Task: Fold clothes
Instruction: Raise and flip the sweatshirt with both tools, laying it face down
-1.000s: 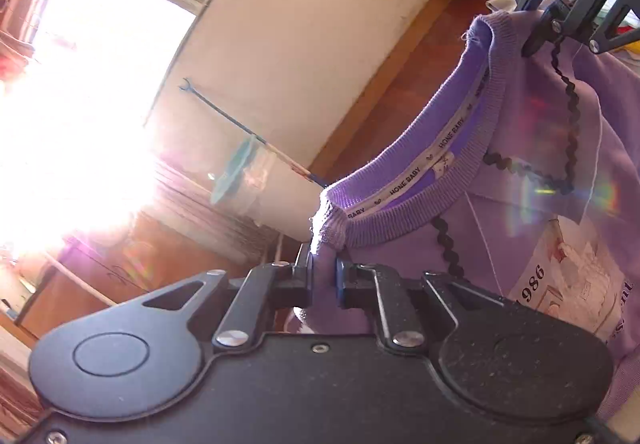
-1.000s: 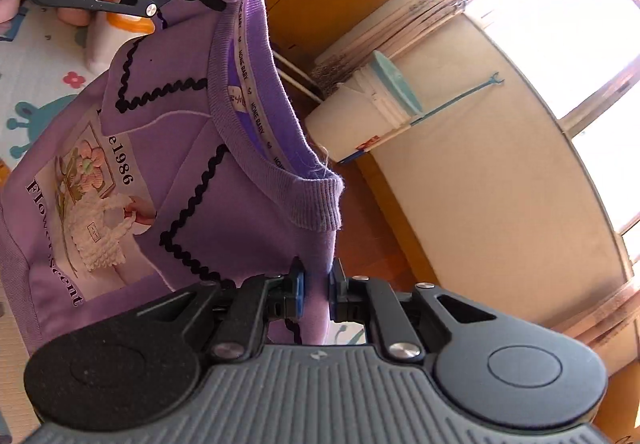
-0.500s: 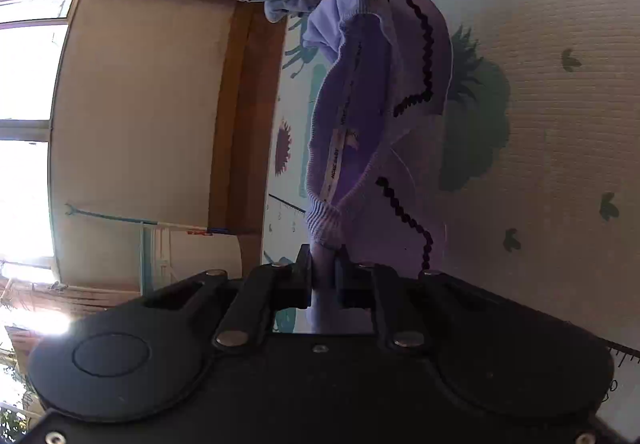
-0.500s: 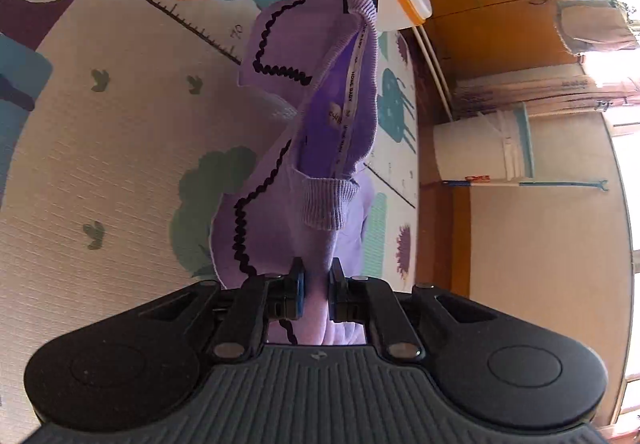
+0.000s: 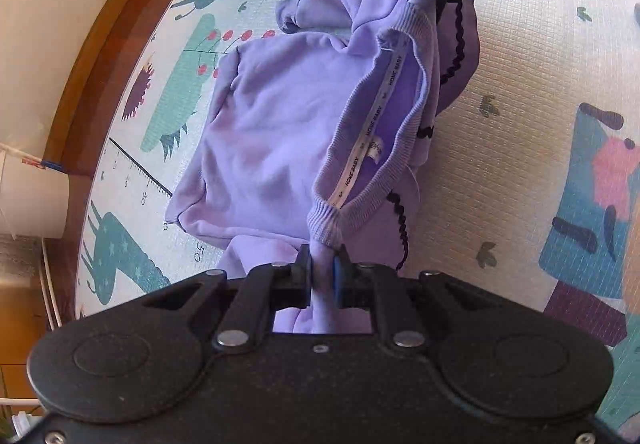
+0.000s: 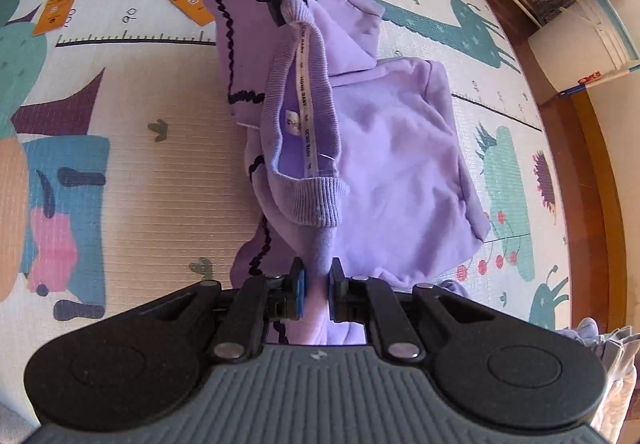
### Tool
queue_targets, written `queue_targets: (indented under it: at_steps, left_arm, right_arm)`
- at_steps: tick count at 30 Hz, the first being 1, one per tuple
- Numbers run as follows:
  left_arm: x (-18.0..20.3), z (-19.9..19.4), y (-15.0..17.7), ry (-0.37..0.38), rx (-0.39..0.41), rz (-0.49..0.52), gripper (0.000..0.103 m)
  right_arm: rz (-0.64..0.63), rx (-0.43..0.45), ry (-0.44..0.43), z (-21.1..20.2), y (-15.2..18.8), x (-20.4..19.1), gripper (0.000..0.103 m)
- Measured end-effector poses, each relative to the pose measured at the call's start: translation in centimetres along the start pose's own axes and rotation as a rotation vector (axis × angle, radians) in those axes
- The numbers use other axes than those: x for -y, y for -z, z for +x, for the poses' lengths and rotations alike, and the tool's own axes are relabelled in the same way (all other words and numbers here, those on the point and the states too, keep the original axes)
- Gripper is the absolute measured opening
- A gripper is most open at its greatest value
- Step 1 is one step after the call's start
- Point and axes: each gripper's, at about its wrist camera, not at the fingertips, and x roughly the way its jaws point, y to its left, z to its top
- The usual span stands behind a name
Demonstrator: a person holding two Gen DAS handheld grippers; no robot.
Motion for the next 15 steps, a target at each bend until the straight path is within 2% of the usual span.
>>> queue_targets:
  at_steps: [1, 2, 3, 5, 7, 8, 9, 10, 13, 15]
  left_arm:
    - [-0.7, 0.3, -0.2, -0.032, 0.004, -0.003, 0.008]
    - [-1.7, 0.6, -0.5, -0.089, 0.015, -0.013, 0.009]
    - [-2.6, 0.5, -0.7, -0.181, 0.042, -0.021, 0.009]
    - [-3.0, -0.7, -0.6, -0.416, 0.126, -0.008, 0.008]
    - [-0.5, -3.0, 0.5, -0.57, 0.234, 0.059, 0.008]
    - [1.8, -3.7, 1.9, -0.591, 0.276, 0.124, 0.008]
    - [4.5, -3.4, 3.7, -0.581, 0.288, 0.194, 0.008]
    - [8.2, -2.5, 5.9, -0.547, 0.287, 0.279, 0.008]
    - [17.8, 0.8, 11.9, -0.409, 0.26, 0.484, 0.008]
    - [22.2, 1.9, 15.3, -0.329, 0.257, 0.548, 0.008]
  right_arm:
    - [0.009, 0.007, 0.04, 0.3, -0.2, 0.6, 0.012]
    - [-0.003, 0.04, 0.137, 0.1, -0.2, 0.7, 0.012]
    - [-0.021, 0.083, 0.252, -0.3, -0.1, 0.8, 0.012]
    - [-0.059, 0.167, 0.484, -1.0, 0.2, 1.0, 0.012]
    - [-0.09, 0.235, 0.557, -1.6, 1.4, -1.7, 0.012]
    - [-0.105, 0.268, 0.582, -2.0, 2.1, -3.3, 0.013]
    - [-0.12, 0.301, 0.607, -2.3, 2.8, -4.8, 0.013]
    - [-0.175, 0.29, 0.564, -1.6, 3.5, -7.5, 0.012]
    - [-0.414, 0.198, 0.355, 1.9, 6.1, -16.5, 0.012]
    - [-0.49, 0.17, 0.249, 3.0, 7.6, -20.7, 0.012]
